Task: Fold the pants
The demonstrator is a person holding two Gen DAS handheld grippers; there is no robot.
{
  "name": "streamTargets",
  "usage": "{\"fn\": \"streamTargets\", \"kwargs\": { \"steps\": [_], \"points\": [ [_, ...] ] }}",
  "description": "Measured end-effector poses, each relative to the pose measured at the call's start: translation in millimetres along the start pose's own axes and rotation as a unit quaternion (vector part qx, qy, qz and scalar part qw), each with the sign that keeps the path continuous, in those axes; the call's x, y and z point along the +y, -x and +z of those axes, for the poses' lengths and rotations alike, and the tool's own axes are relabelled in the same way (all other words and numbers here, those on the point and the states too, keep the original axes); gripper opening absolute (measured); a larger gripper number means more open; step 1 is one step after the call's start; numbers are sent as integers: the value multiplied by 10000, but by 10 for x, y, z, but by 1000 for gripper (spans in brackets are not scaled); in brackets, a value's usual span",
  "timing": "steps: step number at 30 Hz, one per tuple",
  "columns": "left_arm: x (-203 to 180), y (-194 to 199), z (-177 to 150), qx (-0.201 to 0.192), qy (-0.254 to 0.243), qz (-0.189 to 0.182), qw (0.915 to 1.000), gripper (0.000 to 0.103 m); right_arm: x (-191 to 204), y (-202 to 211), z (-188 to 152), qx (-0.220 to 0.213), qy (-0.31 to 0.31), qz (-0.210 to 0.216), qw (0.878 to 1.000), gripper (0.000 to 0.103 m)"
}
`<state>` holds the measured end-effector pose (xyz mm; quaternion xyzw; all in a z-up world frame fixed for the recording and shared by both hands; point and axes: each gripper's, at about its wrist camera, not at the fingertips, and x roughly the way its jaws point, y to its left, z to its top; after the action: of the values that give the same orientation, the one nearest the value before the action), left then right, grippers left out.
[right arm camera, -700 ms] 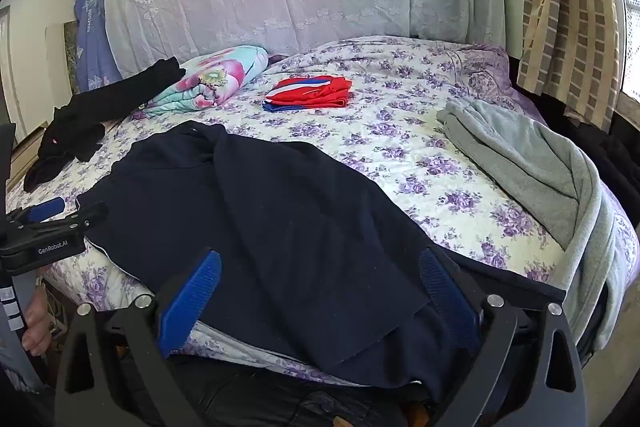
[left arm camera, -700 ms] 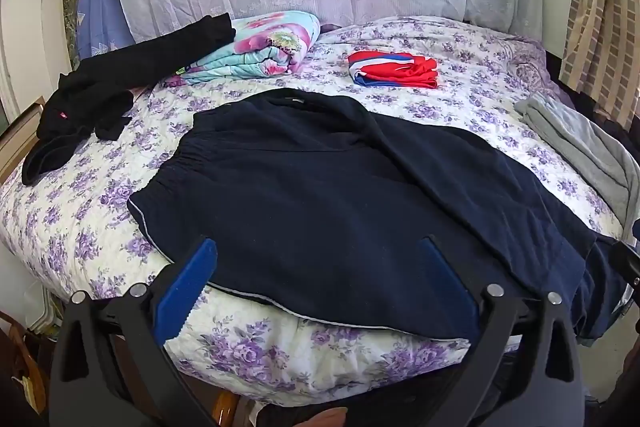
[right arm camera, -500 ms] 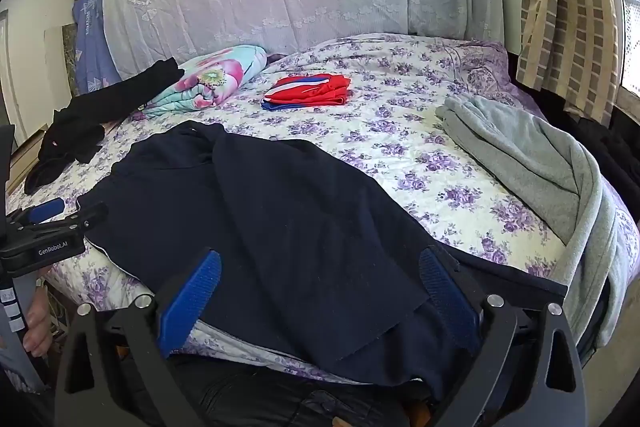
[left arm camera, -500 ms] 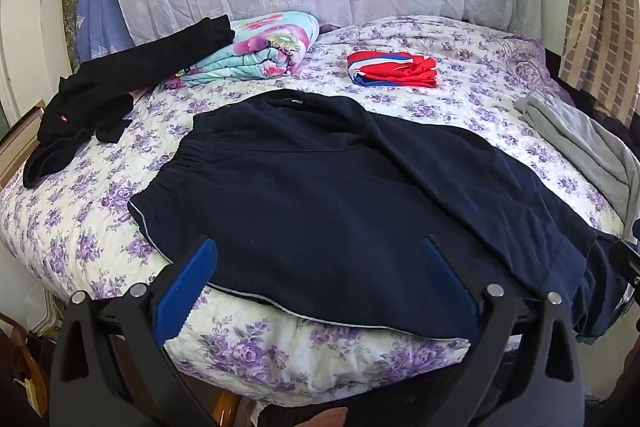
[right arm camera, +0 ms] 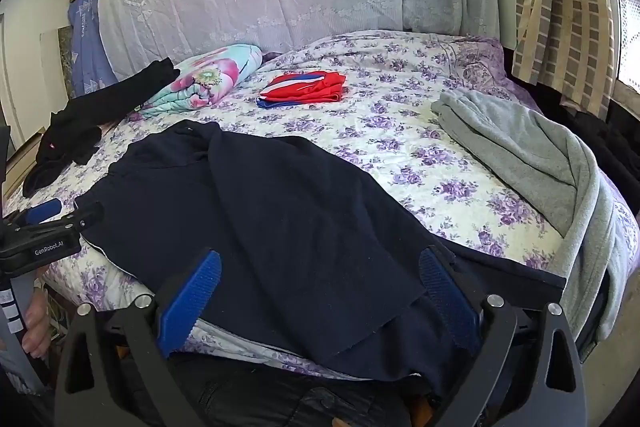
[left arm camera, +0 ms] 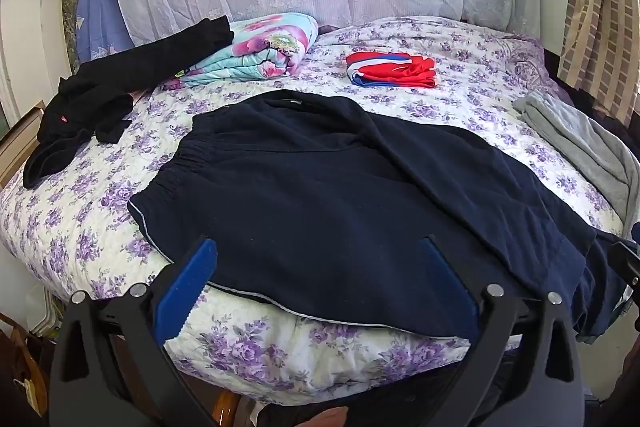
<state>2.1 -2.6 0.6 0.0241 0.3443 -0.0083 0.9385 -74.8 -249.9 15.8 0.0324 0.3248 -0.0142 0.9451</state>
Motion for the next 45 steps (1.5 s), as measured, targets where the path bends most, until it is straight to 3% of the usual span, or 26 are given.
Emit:
{"fn": "streamTargets", "kwargs": {
  "steps": [45],
  "points": [
    [-152,100,-41,-44,-86,-20,10000,99,-121,3,-50,54,-142,6,9999,100]
  ]
}}
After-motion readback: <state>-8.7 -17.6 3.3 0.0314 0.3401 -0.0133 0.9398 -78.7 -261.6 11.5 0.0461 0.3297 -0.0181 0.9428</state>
